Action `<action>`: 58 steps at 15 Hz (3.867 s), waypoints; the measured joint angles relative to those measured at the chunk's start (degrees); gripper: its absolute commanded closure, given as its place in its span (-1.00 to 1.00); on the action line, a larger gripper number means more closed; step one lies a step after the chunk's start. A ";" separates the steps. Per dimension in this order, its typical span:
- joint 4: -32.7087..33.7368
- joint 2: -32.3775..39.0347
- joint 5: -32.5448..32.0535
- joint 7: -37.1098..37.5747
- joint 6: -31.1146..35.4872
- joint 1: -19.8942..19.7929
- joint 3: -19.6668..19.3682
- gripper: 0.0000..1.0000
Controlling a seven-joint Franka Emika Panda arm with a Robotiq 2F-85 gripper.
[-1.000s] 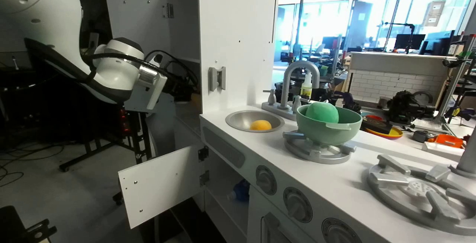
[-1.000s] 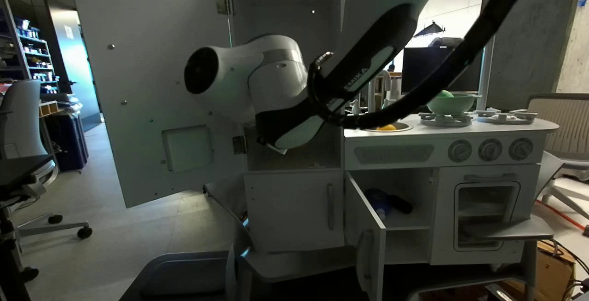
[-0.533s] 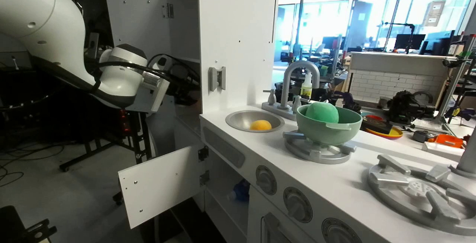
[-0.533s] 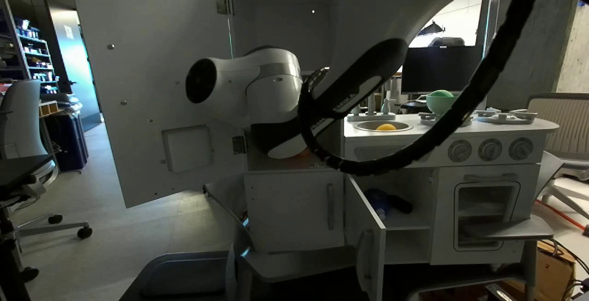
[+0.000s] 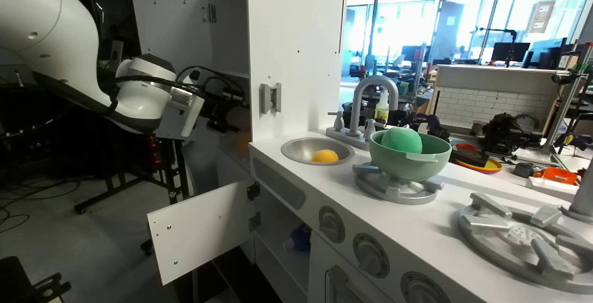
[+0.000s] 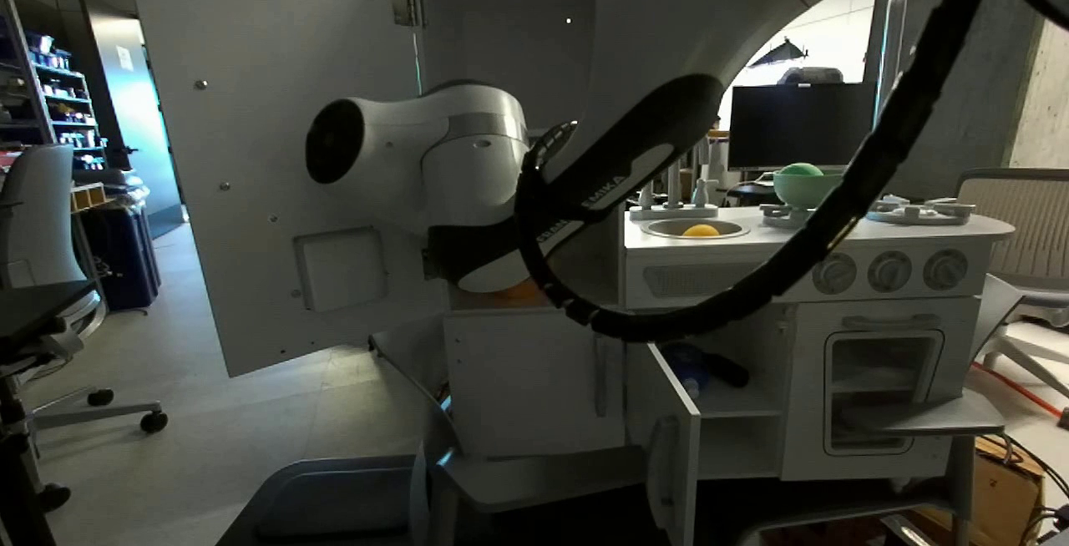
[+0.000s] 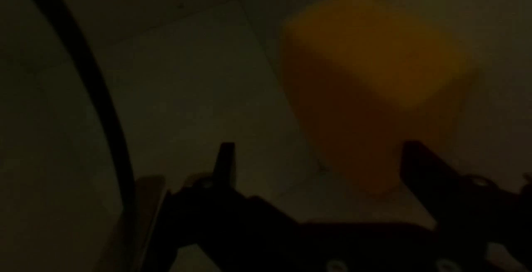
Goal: Open the cabinet and put the yellow objects in the bottom drawer
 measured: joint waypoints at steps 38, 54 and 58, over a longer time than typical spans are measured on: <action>-67.90 -64.40 46.71 -43.05 -13.32 -24.20 0.78 -1.00; -27.26 -28.76 62.21 -36.00 -6.33 -24.18 -4.71 -1.00; -17.02 -21.29 63.11 -38.24 -12.85 -24.19 -5.69 -1.00</action>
